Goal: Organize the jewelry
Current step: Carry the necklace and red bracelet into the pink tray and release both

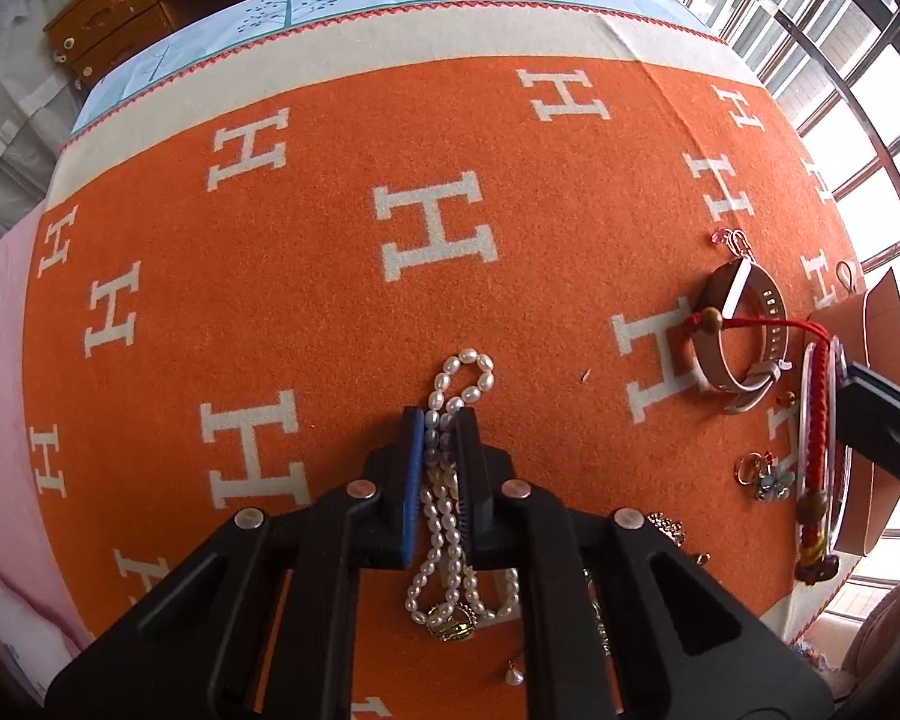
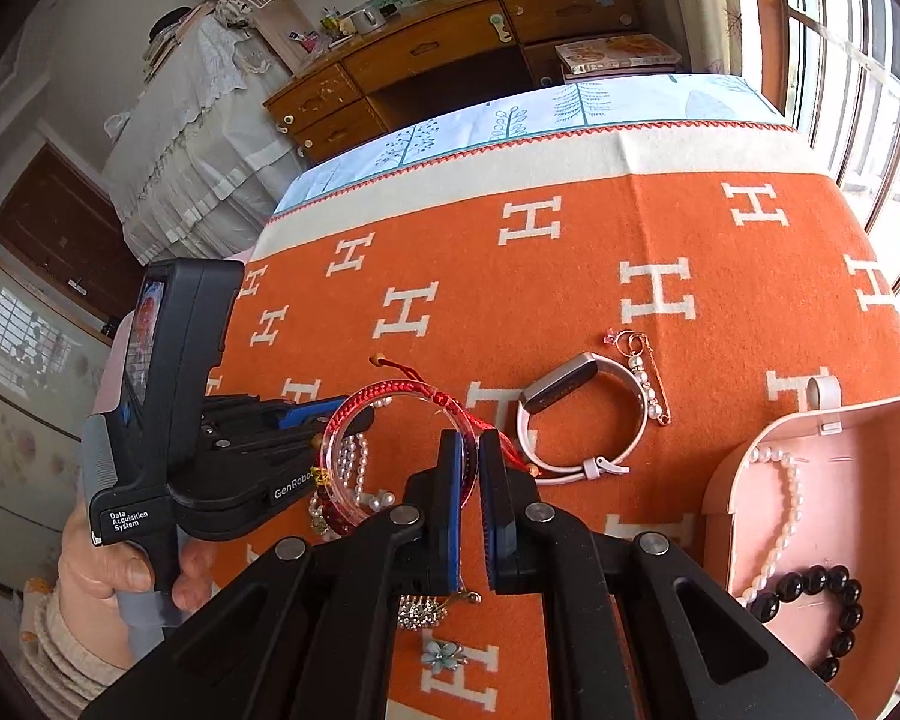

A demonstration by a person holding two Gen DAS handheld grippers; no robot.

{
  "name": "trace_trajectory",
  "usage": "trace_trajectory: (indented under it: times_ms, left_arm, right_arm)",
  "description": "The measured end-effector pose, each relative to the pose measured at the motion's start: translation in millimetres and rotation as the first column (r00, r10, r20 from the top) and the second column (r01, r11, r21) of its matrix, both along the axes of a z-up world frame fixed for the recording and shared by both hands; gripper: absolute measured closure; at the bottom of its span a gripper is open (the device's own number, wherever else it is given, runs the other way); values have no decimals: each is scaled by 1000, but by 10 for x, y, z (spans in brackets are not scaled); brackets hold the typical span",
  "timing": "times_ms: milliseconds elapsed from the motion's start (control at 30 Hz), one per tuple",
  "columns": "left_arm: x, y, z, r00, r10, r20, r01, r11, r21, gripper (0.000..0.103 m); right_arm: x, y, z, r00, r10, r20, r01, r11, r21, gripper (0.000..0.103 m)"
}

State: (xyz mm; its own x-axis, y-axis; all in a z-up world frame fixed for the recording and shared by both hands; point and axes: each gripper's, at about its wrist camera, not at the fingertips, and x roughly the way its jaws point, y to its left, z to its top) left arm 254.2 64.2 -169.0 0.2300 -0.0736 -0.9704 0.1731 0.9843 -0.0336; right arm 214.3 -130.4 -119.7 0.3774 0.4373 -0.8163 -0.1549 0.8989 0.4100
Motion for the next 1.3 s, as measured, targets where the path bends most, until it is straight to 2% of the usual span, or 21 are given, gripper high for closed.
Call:
trace_trajectory:
  times_ms: [100, 233, 400, 667, 800, 1033, 1167, 1300]
  left_arm:
    - [-10, 51, 16, 999, 34, 9, -34, 999, -19, 96]
    - [-60, 132, 187, 995, 82, 53, -78, 995, -68, 96]
    - [-194, 156, 566, 987, 100, 127, -85, 989, -118, 96]
    - [-488, -38, 1317, 964, 77, 255, -32, 984, -173, 96]
    - [-646, -270, 1743, 943, 39, 332, 24, 983, -183, 96]
    - [-882, -909, 2376, 899, -28, 438, 123, 974, -190, 96]
    - [-1006, -1336, 2554, 882, -77, 464, 187, 963, -195, 96]
    - [-1126, -1764, 2582, 871, -134, 472, 251, 949, -193, 95]
  right_arm:
    - [-25, -28, 13, 1000, -6, 5, 6, 1000, 6, 98]
    - [-70, -82, 65, 1000, -15, 17, 14, 1000, 17, 97]
    - [-146, -169, 215, 998, -23, 55, 20, 999, 42, 97]
    - [-376, -413, 627, 988, -52, 144, 38, 994, 101, 97]
    - [-549, -618, 885, 977, -80, 199, 54, 990, 132, 97]
    - [-914, -1101, 1304, 942, -149, 299, 104, 981, 162, 97]
    - [-1140, -1452, 1418, 923, -197, 330, 148, 975, 167, 97]
    - [-1325, -1823, 1392, 914, -246, 322, 203, 966, 163, 97]
